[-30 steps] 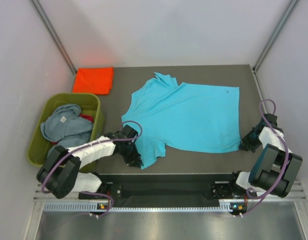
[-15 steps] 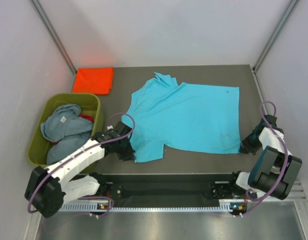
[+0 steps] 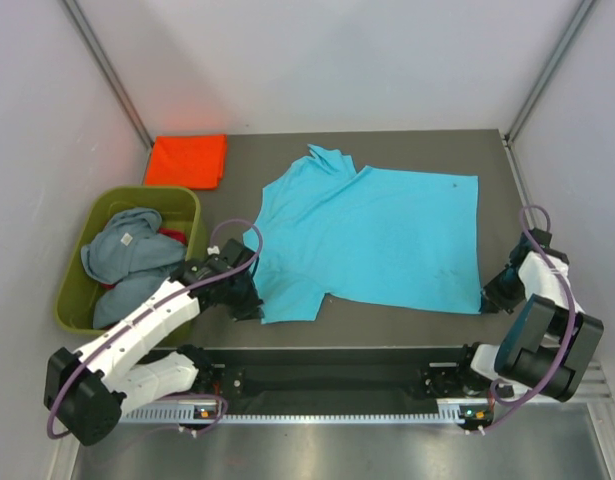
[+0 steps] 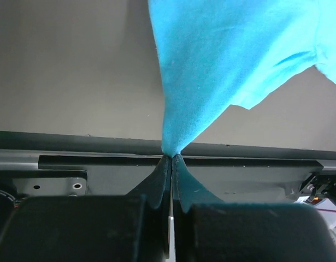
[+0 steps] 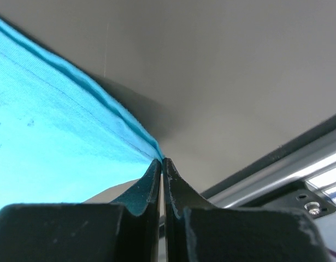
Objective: Fold and stack the t-shirts
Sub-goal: Flatten the tshirt out
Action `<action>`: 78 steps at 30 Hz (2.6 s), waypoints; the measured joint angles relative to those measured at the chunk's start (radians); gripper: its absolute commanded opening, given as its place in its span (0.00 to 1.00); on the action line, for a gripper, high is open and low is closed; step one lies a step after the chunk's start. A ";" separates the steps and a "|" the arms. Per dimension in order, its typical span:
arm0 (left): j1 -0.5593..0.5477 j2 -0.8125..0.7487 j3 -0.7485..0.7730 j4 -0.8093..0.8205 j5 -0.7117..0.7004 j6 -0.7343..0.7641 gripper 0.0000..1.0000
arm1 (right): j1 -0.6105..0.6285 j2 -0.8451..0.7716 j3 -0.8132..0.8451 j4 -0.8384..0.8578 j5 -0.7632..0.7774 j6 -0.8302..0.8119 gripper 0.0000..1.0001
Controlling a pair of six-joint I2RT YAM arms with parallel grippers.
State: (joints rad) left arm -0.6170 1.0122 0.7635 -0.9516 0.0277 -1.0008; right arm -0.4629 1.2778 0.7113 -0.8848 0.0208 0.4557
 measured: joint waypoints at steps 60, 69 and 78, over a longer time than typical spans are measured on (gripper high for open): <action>0.016 0.130 0.114 0.001 0.109 0.206 0.05 | -0.008 0.008 0.106 -0.150 0.240 0.086 0.18; 0.019 0.108 0.029 -0.024 0.191 0.232 0.66 | -0.018 0.007 0.137 -0.100 0.145 0.014 0.54; 0.060 0.259 0.393 0.112 0.159 0.320 0.81 | -0.009 0.017 0.217 0.063 -0.037 -0.036 0.61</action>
State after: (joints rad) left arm -0.5571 1.2709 1.1564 -0.8394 0.1871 -0.6807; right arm -0.4721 1.2949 0.9287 -0.8219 -0.0162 0.4194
